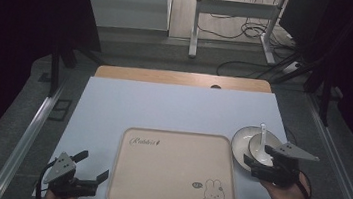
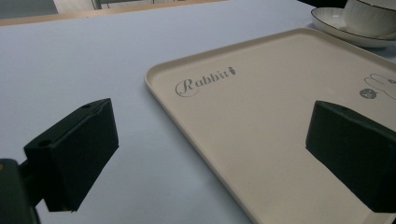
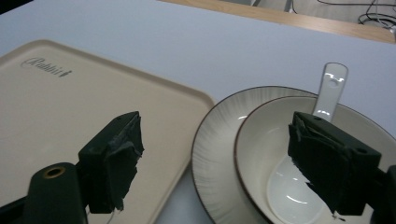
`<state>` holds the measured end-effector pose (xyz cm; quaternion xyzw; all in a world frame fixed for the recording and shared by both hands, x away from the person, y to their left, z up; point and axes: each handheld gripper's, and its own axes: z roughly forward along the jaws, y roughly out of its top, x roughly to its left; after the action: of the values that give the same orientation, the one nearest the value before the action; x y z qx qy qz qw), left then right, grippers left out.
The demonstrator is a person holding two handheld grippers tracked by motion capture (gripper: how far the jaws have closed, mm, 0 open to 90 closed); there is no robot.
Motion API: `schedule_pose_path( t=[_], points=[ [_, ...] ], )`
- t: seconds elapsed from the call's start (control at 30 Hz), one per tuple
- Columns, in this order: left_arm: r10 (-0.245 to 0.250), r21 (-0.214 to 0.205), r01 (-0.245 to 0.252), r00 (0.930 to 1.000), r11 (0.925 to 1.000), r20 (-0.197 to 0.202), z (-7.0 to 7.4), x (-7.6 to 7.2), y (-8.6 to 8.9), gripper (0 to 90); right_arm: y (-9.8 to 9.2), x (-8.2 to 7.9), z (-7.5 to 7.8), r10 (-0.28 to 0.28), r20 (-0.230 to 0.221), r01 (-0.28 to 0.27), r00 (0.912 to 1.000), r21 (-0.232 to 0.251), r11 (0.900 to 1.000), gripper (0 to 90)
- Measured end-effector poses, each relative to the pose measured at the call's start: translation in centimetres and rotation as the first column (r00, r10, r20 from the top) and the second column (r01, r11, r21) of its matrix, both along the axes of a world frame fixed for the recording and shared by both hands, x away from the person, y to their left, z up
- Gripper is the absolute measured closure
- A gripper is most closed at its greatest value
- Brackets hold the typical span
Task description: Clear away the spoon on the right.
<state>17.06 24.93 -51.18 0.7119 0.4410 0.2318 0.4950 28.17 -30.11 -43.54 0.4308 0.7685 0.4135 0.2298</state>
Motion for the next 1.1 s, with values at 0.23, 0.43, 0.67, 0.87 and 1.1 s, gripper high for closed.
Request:
schedule_pose_path(
  t=[0.23, 0.43, 0.67, 0.87, 1.1],
  points=[
    [0.000, 0.001, 0.000, 1.0000, 1.0000, -0.002, 0.0, 0.0, 0.0, 2.3, -0.9, 1.5, 0.0, -0.049, -0.017, 0.049, 0.9986, -0.009, 0.9988, 19.3],
    [0.000, 0.001, 0.000, 1.0000, 1.0000, -0.002, 0.0, 0.0, 0.0, 2.3, -1.6, 2.8, -0.3, -0.107, -0.039, 0.105, 0.9935, -0.058, 0.9928, 25.0],
    [0.000, 0.007, 0.000, 1.0000, 1.0000, -0.004, 0.0, 0.0, -0.1, 2.4, -2.3, 4.2, -0.4, -0.131, -0.059, 0.125, 0.9896, -0.094, 0.9877, 35.2],
    [0.009, 0.004, -0.009, 1.0000, 1.0000, 0.003, 0.1, -0.1, 0.0, 2.4, -2.5, 5.2, -0.8, -0.138, -0.083, 0.127, 0.9870, -0.122, 0.9843, 43.8],
    [0.009, 0.005, -0.009, 0.9999, 0.9999, 0.004, 0.1, -0.1, 0.0, 2.4, -2.7, 6.2, -1.1, -0.157, -0.102, 0.142, 0.9823, -0.142, 0.9797, 50.9]
  ],
)
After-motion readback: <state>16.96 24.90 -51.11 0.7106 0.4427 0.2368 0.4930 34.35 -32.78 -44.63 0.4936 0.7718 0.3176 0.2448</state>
